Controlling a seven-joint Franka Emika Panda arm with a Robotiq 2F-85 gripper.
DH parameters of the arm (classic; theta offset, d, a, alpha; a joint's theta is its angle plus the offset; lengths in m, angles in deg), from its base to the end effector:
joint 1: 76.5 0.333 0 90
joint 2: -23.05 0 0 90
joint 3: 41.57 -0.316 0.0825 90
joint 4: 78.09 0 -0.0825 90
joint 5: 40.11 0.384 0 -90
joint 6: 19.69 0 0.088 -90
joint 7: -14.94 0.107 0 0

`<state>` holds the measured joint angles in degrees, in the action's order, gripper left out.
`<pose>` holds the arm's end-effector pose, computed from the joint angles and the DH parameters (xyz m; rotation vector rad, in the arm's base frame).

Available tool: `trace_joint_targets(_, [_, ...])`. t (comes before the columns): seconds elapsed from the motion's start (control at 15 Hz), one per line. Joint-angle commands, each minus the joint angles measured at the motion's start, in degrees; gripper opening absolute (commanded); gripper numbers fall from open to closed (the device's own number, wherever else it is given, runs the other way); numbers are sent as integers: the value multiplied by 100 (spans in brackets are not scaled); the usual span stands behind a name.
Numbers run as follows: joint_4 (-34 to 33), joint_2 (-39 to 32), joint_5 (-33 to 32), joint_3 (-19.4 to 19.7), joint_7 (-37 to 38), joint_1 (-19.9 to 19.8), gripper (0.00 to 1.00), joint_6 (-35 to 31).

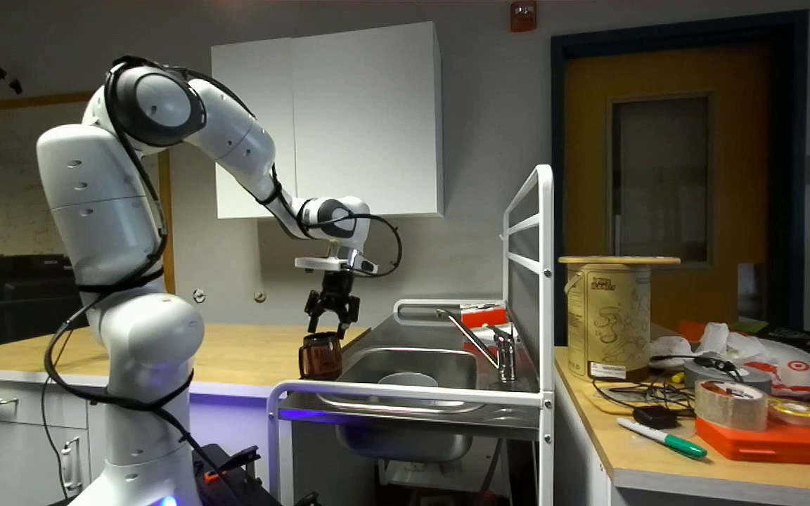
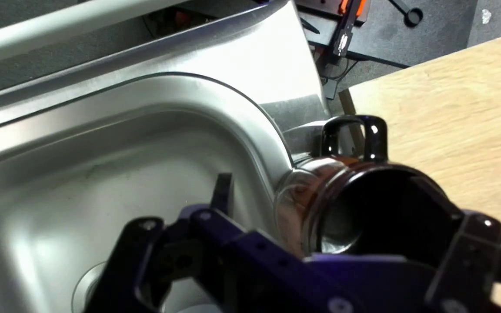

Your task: Put the mug cup in the sink

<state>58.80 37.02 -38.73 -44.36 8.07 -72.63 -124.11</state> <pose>0.4174 0.0508 0.3906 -3.0704 -0.3438 0.5034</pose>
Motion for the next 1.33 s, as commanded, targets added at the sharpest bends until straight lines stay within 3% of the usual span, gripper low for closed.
trace_joint_targets(0.0, [384,-203,-104,-105,130,71,75,-517])
trace_joint_targets(0.13, [498,-330,-167,-162,191,95,70,-736])
trace_joint_targets(0.33, [547,-455,-223,-195,252,100,42,-914])
trace_joint_targets(0.67, [504,-311,-159,-174,311,104,11,-863])
trace_joint_targets(0.93, [466,-70,-110,-87,337,17,13,-728])
trace_joint_targets(1.07, [395,65,-87,-23,344,-36,7,-641])
trace_joint_targets(1.27, [227,267,-114,79,329,-126,10,-472])
